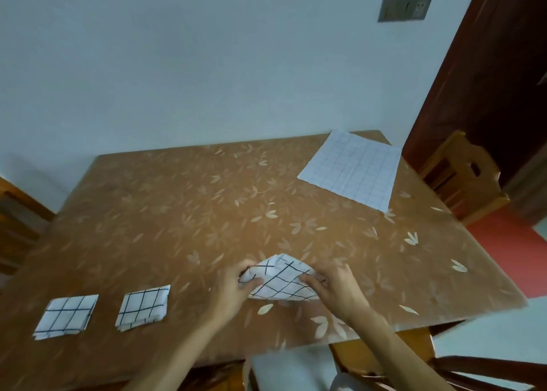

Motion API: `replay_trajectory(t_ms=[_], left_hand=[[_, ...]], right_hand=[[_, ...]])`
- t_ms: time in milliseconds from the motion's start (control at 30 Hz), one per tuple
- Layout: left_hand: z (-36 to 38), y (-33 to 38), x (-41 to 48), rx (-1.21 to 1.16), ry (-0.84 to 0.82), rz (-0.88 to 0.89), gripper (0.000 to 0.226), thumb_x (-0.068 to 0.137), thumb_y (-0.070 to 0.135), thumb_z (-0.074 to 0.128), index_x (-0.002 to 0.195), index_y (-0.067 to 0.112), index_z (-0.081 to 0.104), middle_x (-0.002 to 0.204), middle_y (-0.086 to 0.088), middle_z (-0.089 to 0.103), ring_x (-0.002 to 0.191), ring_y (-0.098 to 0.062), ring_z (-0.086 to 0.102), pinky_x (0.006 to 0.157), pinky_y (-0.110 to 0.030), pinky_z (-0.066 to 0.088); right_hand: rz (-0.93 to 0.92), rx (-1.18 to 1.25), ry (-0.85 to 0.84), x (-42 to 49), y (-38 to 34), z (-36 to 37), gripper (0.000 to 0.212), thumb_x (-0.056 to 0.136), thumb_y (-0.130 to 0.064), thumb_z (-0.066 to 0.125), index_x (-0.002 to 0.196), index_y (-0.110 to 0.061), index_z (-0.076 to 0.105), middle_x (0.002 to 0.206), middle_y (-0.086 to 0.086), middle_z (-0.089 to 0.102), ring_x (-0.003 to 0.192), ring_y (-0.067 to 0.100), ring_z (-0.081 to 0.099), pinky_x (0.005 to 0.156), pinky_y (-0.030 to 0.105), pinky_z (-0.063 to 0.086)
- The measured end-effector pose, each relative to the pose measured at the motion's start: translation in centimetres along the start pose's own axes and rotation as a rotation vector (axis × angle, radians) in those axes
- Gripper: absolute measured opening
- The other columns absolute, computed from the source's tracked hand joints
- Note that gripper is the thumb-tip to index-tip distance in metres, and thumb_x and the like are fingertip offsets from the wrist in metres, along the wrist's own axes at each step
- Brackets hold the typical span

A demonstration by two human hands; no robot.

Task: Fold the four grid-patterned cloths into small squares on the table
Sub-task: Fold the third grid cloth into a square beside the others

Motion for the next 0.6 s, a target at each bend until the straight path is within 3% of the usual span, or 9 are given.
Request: replay_trajectory(t_ms=[100, 167, 267, 400, 500, 600], left_hand=[[-2.0, 0.2, 2.5, -0.062, -0.036, 0.015, 0.024, 0.083, 0.033, 0.076, 0.074, 0.016, 0.062, 0.061, 0.009, 0.048, 0.061, -0.003, 0.043, 0.059, -0.027, 0.032], [-3.3, 0.0, 4.1, -0.104, -0.054, 0.025, 0.039, 0.087, 0.034, 0.074, 0.071, 0.006, 0.053, 0.063, 0.004, 0.040, 0.060, -0.007, 0.038, 0.059, -0.028, 0.027], [-5.2, 0.0, 6.1, -0.179, -0.067, 0.037, 0.058, 0.087, 0.056, 0.065, 0.079, 0.000, 0.057, 0.072, 0.001, 0.048, 0.067, -0.011, 0.045, 0.065, -0.030, 0.034], [-7.5, 1.9, 7.2, -0.254, -0.088, 0.064, 0.050, 0.099, 0.035, 0.059, 0.081, -0.011, 0.052, 0.067, -0.004, 0.031, 0.059, -0.014, 0.029, 0.058, -0.028, 0.024], [-9.2, 2.4, 7.8, -0.334, -0.067, 0.060, 0.039, 0.099, 0.035, 0.058, 0.073, 0.008, 0.049, 0.070, 0.000, 0.034, 0.065, -0.012, 0.031, 0.059, -0.024, 0.024], [-9.8, 1.9, 8.3, -0.496, -0.103, -0.038, 0.025, 0.096, 0.046, 0.059, 0.088, 0.022, 0.061, 0.090, 0.006, 0.053, 0.081, -0.008, 0.049, 0.081, -0.019, 0.034]], right_hand=[[0.058, 0.040, -0.014, 2.7, -0.7, -1.2, 0.053, 0.085, -0.062, 0.059, 0.065, -0.014, 0.055, 0.058, 0.001, 0.052, 0.056, 0.017, 0.047, 0.056, 0.037, 0.041], [0.131, 0.100, -0.012, 3.6, -0.9, -2.4, 0.052, 0.077, -0.067, 0.066, 0.070, -0.016, 0.062, 0.062, 0.000, 0.060, 0.058, 0.015, 0.053, 0.058, 0.035, 0.044], [0.287, 0.283, -0.047, 4.2, 0.4, -3.3, 0.033, 0.071, -0.052, 0.083, 0.090, -0.027, 0.074, 0.086, -0.007, 0.075, 0.079, 0.006, 0.069, 0.071, 0.030, 0.057], [0.428, 0.484, -0.051, 4.2, 1.8, -3.0, 0.026, 0.071, -0.032, 0.089, 0.090, -0.017, 0.078, 0.089, 0.000, 0.078, 0.085, 0.019, 0.074, 0.083, 0.039, 0.057], [0.478, 0.593, -0.053, 4.1, 1.7, -2.3, 0.019, 0.074, -0.029, 0.086, 0.086, -0.015, 0.079, 0.087, 0.003, 0.078, 0.085, 0.024, 0.073, 0.083, 0.038, 0.055], [0.489, 0.648, -0.030, 4.4, 1.4, -1.7, 0.039, 0.069, -0.043, 0.088, 0.085, -0.010, 0.073, 0.078, 0.007, 0.069, 0.073, 0.026, 0.065, 0.077, 0.041, 0.051]])
Point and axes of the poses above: each hand's wrist, its own x-axis towards the middle knuckle, its own z-axis out of the palm, y = z × x, the point moved 10 cm from there along x, towards the middle knuckle
